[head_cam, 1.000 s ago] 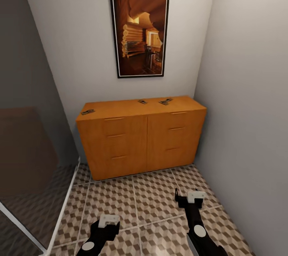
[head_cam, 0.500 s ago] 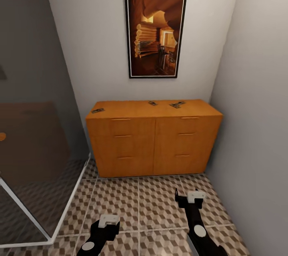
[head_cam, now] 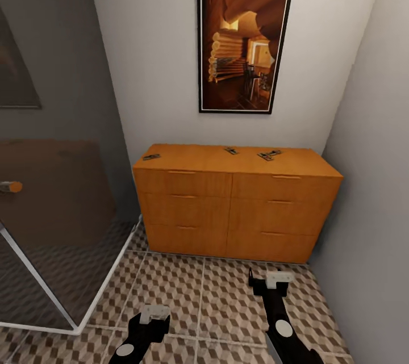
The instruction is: Take the four mousetraps from the cabinet in the bathroom and place them on the bathroom floor. Make sure all four end up on the same floor surface, and ensure that at least two of them are either under or directly next to the same bathroom sink.
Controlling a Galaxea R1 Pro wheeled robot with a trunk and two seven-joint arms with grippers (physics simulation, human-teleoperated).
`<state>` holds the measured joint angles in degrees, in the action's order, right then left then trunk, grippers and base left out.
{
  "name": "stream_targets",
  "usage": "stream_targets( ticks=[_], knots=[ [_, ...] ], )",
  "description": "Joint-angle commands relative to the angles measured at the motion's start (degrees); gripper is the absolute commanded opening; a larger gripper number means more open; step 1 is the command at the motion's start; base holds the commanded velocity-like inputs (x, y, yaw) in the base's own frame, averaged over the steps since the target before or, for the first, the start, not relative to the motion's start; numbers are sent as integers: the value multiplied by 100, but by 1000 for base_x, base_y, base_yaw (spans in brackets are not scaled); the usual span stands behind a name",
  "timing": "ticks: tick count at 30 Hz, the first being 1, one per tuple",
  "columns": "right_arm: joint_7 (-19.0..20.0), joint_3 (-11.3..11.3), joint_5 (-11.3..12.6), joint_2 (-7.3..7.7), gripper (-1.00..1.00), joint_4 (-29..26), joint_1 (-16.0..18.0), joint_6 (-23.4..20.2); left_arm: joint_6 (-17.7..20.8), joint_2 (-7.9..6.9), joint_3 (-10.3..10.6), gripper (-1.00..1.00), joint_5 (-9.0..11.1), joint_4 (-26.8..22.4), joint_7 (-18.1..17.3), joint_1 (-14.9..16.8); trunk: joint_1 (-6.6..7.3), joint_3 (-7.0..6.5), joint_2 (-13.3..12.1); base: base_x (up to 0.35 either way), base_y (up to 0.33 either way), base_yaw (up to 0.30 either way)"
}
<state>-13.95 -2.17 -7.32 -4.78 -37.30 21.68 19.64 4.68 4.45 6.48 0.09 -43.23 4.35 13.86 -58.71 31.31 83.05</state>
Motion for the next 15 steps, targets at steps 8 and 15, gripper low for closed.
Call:
stream_targets(
  ticks=[8,15],
  knots=[
    [-55,-12,-59,2,100,3,3,-4,33,-6,20,100,0,-16,32,2,-2,6,3,223,-110,61],
    [-54,-12,-59,3,100,3,3,-4,33,-6,20,100,0,-18,31,2,-2,-11,3,251,84,-76]
  ],
)
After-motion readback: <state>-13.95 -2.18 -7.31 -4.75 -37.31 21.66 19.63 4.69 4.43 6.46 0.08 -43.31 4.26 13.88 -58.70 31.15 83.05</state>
